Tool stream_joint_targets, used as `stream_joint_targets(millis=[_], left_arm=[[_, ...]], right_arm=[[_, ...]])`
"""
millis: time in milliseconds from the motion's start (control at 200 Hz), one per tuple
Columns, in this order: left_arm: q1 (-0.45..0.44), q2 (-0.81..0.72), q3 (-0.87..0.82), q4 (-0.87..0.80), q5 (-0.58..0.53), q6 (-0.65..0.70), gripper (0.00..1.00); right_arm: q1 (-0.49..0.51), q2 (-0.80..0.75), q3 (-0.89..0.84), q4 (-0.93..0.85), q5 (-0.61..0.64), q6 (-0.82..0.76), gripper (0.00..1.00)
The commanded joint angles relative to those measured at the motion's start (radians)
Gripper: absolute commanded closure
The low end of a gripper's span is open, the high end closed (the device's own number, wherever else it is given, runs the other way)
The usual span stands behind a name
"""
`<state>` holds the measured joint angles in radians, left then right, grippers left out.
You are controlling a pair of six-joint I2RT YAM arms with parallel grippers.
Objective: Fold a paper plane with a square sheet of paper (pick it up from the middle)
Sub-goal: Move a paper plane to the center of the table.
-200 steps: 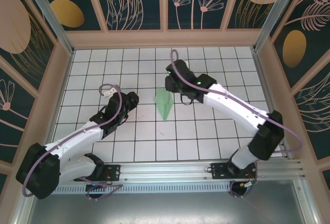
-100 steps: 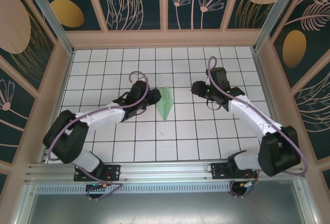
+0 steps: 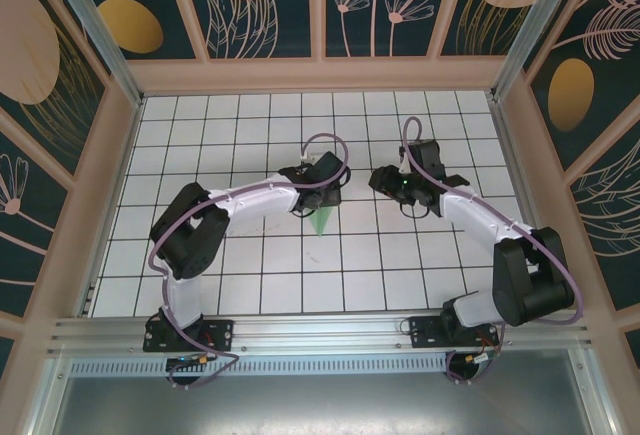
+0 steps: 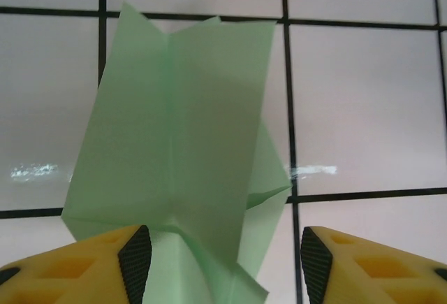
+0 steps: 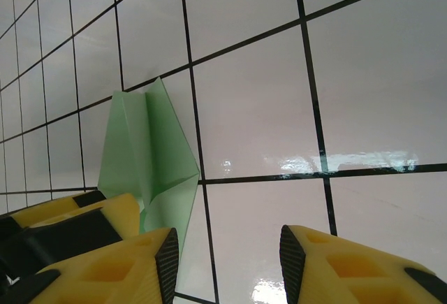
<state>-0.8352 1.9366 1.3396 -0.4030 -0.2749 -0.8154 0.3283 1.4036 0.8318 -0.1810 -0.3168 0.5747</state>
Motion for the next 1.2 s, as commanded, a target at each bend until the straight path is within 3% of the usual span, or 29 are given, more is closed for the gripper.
stream_joint_targets(millis=[0,205,420,565,671,816,1196], left_arm=[[-0.017,0.036,0.038,-0.085,-0.023,0.008,0.39],[-0.025,0.088,0.063,-0.109,-0.022,0.008,0.48],[-0.025,0.074,0.045,-0.111,-0.063,-0.005,0.75],[-0.023,-0.012,-0.065,0.030,-0.022,-0.009,0.91],[-0.019,-0.050,-0.123,0.118,0.024,-0.008,1.00],[-0.013,-0.104,-0.208,0.236,0.083,-0.021,1.00],[-0.013,-0.102,-0.226,0.285,0.137,-0.002,1.00]], right_arm=[[-0.005,-0.028,-0.017,0.032,-0.029,0.019,0.54],[-0.006,-0.025,-0.016,0.028,-0.035,0.020,0.54],[-0.005,-0.025,-0.031,0.066,-0.093,0.019,0.54],[0.012,0.029,-0.033,0.144,-0.223,0.034,0.58],[0.046,0.077,-0.005,0.141,-0.226,0.031,0.60],[0.089,0.132,0.034,0.156,-0.281,0.030,0.62],[0.132,0.286,0.134,0.181,-0.305,0.051,0.75]])
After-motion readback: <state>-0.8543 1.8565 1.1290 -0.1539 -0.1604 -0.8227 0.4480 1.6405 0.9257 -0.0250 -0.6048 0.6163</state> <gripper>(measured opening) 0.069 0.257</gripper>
